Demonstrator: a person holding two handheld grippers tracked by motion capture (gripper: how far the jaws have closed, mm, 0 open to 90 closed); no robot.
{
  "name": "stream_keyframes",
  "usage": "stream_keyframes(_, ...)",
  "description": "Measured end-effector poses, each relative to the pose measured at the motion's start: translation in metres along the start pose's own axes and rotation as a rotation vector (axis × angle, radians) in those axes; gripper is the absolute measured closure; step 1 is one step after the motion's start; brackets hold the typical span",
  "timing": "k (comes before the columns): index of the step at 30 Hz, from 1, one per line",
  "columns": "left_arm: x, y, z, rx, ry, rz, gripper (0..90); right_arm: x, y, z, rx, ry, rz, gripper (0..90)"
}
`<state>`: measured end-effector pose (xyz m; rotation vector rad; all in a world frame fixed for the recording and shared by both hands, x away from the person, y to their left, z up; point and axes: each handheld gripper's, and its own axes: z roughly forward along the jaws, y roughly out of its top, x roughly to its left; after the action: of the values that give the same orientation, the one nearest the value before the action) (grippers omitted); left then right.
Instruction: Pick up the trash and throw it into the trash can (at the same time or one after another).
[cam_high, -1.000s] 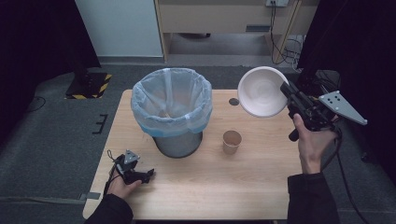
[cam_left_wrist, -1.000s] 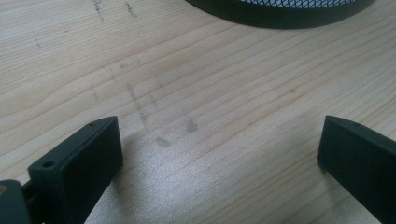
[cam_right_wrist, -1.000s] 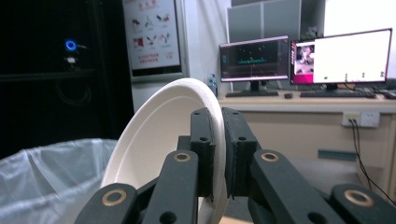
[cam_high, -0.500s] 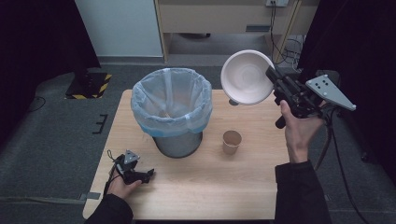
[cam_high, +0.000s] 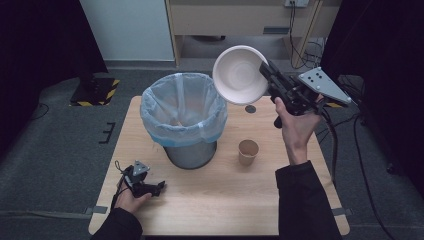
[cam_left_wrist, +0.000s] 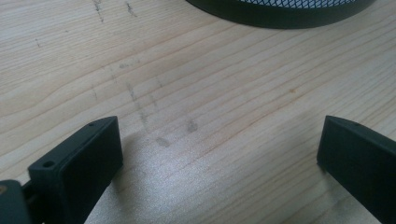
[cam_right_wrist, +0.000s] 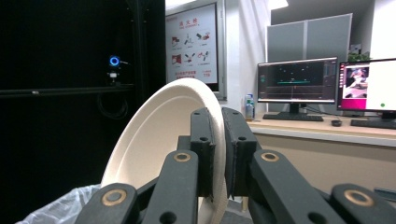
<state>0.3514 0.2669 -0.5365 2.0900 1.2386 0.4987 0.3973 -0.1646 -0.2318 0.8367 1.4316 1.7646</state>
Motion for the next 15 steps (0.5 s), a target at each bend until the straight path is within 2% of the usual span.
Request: stream_keyframes(15,0.0,0.0,0.0,-0.002,0.001,-0.001,0.0,0.029,-0.001,0.038,0.014,0.066,-0.003,84.3)
